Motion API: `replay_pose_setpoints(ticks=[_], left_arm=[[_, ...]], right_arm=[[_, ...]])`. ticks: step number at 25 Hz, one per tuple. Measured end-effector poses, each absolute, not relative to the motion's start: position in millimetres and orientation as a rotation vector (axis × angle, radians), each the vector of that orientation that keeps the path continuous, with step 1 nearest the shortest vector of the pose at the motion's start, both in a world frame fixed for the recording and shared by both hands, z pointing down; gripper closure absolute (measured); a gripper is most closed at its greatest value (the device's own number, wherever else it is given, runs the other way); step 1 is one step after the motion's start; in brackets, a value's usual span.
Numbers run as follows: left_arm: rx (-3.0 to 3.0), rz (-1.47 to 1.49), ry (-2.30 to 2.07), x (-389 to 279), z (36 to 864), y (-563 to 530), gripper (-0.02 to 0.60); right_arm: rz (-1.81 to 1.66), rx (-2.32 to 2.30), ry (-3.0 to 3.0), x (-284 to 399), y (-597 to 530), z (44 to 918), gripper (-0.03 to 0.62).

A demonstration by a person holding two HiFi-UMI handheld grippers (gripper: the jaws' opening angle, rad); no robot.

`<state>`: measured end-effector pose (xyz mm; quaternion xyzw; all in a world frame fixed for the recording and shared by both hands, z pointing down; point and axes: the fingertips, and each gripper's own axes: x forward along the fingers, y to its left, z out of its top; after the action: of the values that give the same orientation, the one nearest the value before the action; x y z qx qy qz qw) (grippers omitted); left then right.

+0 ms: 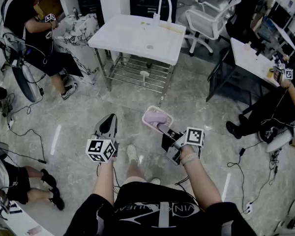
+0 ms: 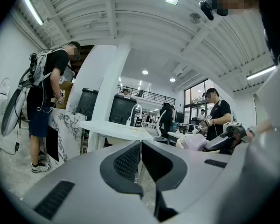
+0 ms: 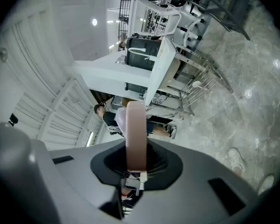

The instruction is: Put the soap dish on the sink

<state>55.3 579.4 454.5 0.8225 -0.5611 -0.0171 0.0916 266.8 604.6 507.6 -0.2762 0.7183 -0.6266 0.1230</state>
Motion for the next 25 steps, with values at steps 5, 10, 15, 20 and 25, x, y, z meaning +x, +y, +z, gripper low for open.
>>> replay_pose_setpoints(ticks=[5, 10, 15, 20, 25], left_arm=[[2.451, -0.055, -1.683, 43, 458, 541, 0.558], [2.424, -0.058, -1.699, 27, 459, 505, 0.558], [2.394, -0.037, -1.718, 11, 460, 473, 0.558], [2.374, -0.015, -1.721, -9, 466, 444, 0.558], [2.373, -0.008, -1.716, -33, 468, 410, 0.558]], right_arm=[[-1.815, -0.804, 2.127, 253, 562, 513, 0.530], [-1.846, -0.806, 2.135, 236, 523, 518, 0.530], [-1.890, -0.806, 2.124, 226, 487, 521, 0.530], [-1.896, -0.805, 2.125, 212, 454, 526, 0.530], [-1.889, -0.860, 2.118, 197, 419, 529, 0.530]])
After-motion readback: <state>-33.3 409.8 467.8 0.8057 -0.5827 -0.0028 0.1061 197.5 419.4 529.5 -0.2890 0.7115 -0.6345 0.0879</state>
